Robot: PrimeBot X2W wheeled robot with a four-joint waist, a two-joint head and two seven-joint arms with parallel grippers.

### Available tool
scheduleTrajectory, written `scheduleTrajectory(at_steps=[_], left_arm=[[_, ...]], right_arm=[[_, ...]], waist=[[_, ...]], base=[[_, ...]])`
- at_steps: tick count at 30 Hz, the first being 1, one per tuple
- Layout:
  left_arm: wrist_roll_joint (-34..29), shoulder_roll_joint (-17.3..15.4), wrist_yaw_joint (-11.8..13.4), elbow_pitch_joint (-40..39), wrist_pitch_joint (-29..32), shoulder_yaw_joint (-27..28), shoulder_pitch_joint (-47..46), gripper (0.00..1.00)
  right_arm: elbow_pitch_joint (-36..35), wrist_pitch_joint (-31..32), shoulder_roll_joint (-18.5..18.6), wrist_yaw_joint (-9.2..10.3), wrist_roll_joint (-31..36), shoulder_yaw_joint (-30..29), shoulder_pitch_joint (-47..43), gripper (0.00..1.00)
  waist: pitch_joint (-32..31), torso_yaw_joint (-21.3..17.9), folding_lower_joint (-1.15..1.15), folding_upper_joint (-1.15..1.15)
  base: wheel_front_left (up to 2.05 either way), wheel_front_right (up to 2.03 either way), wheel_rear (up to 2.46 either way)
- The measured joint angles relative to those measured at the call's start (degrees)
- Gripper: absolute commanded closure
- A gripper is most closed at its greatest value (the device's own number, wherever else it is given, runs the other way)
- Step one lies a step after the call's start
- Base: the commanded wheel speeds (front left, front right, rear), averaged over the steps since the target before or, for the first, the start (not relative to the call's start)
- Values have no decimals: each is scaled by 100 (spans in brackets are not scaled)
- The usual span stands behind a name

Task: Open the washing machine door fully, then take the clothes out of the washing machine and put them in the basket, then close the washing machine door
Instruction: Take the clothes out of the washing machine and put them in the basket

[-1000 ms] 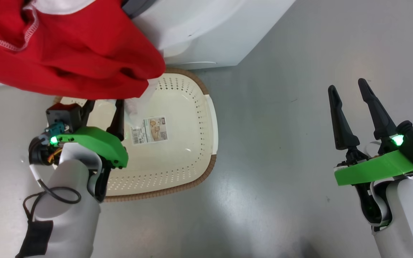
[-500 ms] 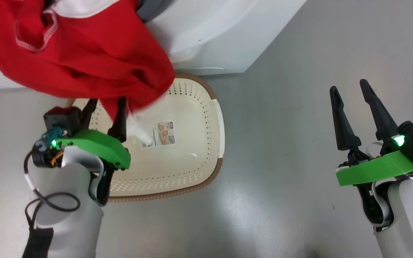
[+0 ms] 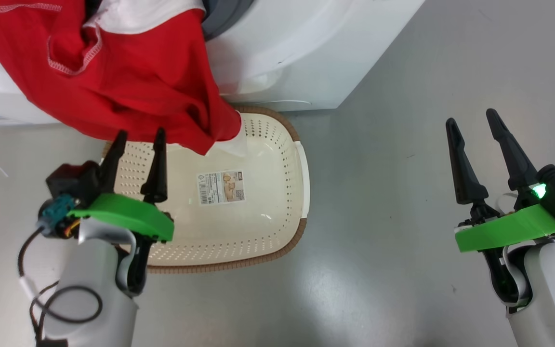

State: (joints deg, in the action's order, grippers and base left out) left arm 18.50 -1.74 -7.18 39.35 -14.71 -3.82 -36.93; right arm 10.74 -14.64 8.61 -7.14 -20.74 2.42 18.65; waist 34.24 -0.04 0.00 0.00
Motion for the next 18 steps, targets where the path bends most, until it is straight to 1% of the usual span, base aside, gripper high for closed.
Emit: scheduleTrajectory(at_steps=[10, 18], left_arm=[[-288, 0, 0, -1389, 0, 334, 791, 0], [-456, -3, 0, -2273, 0, 569, 1445, 0]], right_arm=[[4, 0, 42, 0, 0, 2, -107, 0], [13, 0, 48, 0, 0, 7, -237, 0]], waist=[[-97, 66, 0, 0], [-191, 80, 0, 0]], base=[[0, 0, 0], [0, 0, 0]])
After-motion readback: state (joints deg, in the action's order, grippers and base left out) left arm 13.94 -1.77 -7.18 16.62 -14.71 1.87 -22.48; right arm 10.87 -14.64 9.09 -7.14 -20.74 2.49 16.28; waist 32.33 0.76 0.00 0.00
